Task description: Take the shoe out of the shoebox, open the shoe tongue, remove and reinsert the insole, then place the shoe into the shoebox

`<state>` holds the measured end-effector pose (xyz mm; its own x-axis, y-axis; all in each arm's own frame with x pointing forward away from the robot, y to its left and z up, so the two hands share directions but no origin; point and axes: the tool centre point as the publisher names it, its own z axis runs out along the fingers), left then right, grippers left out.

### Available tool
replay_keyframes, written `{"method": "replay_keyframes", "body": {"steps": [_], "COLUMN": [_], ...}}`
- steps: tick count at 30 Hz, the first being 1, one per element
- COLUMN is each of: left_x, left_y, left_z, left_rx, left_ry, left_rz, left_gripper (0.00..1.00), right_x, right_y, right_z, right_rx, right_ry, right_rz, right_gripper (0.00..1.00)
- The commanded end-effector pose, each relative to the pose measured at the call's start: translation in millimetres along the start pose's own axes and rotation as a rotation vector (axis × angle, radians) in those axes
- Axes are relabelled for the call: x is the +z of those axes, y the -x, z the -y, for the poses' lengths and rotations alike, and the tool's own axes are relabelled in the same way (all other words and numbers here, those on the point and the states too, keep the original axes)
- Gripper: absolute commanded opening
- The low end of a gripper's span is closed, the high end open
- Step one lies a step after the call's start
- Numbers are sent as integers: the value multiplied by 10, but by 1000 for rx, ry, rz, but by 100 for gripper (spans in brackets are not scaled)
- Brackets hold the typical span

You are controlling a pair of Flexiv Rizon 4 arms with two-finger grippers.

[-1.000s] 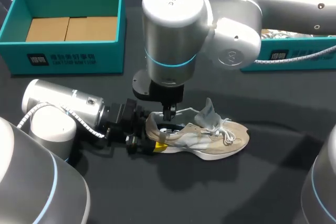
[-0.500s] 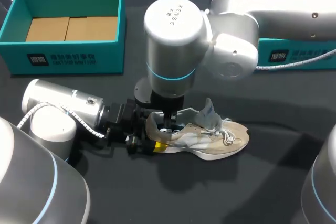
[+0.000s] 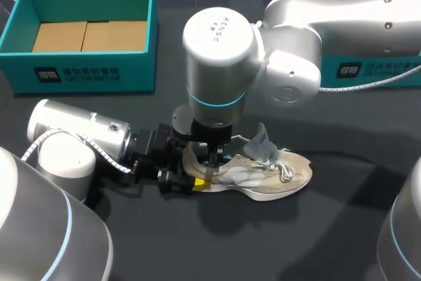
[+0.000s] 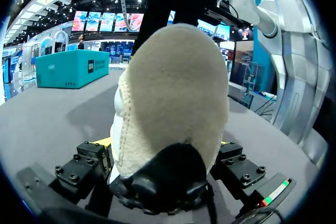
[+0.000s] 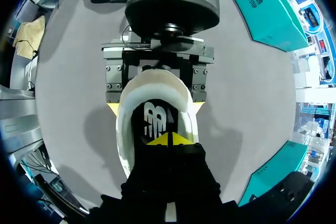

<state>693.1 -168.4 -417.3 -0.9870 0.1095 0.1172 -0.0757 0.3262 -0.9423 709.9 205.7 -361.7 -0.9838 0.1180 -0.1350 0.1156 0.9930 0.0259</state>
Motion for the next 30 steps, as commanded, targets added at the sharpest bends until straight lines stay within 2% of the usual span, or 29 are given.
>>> {"method": "replay_keyframes", "body": {"steps": [1, 15, 30], "left_x": [12, 12, 12], "left_y": [1, 1, 1], "left_z": [-9, -9, -9], "left_rx": [0, 0, 0], "left_ry": [0, 0, 0], "left_rz": [0, 0, 0], "left_gripper": [0, 0, 0], "right_x": [86, 149, 145], "right_y": [-16, -68, 8], "right_z": [45, 245, 523], "right_rx": [11, 69, 129], "right_ry": [7, -5, -50], "right_rz": [-4, -6, -8], "right_gripper": [0, 0, 0]}}
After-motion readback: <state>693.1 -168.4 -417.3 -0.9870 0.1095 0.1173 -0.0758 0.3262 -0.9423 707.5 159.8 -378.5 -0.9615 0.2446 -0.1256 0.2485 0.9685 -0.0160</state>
